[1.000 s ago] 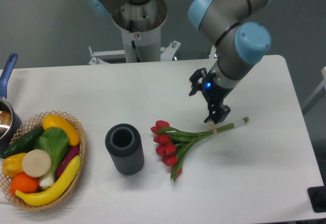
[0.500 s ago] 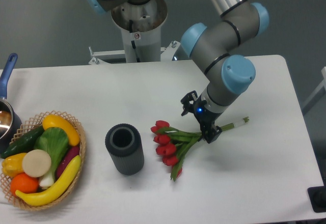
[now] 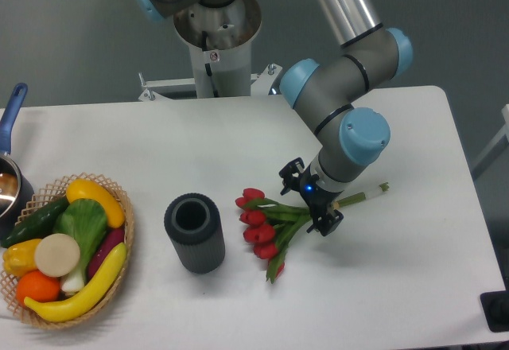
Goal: Pick up the flowers from the table
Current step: 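Lower the gripper around the green stems and close it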
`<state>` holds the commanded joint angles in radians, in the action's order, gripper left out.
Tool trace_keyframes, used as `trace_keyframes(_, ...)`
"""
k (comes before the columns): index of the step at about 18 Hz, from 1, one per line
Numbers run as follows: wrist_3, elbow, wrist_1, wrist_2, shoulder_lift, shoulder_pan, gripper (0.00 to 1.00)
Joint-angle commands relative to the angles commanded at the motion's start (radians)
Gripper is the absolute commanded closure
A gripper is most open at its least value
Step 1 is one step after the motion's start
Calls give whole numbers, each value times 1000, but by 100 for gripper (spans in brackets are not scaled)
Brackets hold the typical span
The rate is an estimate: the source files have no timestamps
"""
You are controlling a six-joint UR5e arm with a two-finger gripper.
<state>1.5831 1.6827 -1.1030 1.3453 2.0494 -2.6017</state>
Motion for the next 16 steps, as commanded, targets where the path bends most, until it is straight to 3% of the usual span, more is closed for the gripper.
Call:
trace_keyframes(5, -21, 22, 64, 2, 17, 9, 0)
trace_keyframes(13, -32, 23, 95, 2, 26, 14, 1)
trace_keyframes(16, -32, 25, 97, 3, 26, 15, 17)
